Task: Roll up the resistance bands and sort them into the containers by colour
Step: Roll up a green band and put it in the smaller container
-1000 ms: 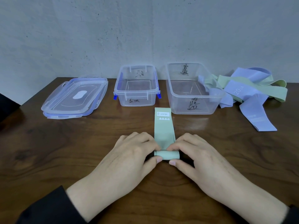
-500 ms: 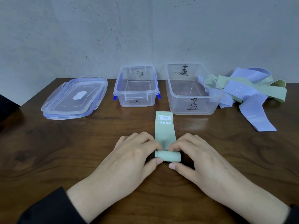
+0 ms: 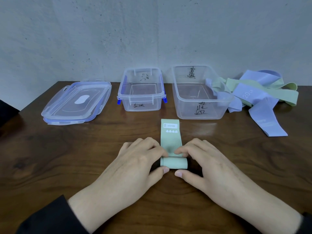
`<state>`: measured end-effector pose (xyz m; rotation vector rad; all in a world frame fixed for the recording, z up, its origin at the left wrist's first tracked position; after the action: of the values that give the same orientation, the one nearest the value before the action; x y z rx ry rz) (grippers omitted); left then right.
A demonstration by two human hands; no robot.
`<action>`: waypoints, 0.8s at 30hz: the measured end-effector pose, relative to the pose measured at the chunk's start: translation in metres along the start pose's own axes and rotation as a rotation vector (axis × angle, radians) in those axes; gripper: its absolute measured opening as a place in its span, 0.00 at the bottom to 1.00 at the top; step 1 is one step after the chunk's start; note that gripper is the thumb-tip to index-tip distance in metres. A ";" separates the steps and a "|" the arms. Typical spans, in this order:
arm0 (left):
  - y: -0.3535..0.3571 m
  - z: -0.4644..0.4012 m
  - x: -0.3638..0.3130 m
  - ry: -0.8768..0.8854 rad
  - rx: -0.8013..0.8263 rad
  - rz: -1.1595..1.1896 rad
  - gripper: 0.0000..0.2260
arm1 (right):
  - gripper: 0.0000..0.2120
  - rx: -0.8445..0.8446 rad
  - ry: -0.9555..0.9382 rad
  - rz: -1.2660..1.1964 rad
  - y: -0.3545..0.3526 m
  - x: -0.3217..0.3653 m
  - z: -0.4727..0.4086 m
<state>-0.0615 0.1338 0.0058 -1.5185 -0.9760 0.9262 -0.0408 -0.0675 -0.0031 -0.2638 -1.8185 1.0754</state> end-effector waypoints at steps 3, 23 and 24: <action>-0.001 0.000 -0.001 0.001 -0.001 -0.008 0.15 | 0.12 -0.008 0.002 -0.005 0.000 0.000 -0.001; 0.000 0.001 -0.001 -0.008 -0.020 0.001 0.13 | 0.14 0.006 0.002 -0.008 -0.002 0.000 -0.001; 0.000 0.001 -0.001 -0.010 -0.018 -0.001 0.12 | 0.14 0.011 0.006 0.001 -0.002 0.000 -0.001</action>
<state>-0.0624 0.1335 0.0060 -1.5297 -0.9938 0.9275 -0.0397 -0.0676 -0.0013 -0.2609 -1.8073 1.0837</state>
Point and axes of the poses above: each hand's wrist, its own z-axis away from the middle knuckle, its own y-axis out of the palm, x = y × z, the point moved 2 cm from there along -z, towards the middle knuckle, and after that the axes turned 14 degrees about -z, right-handed, at the moved point
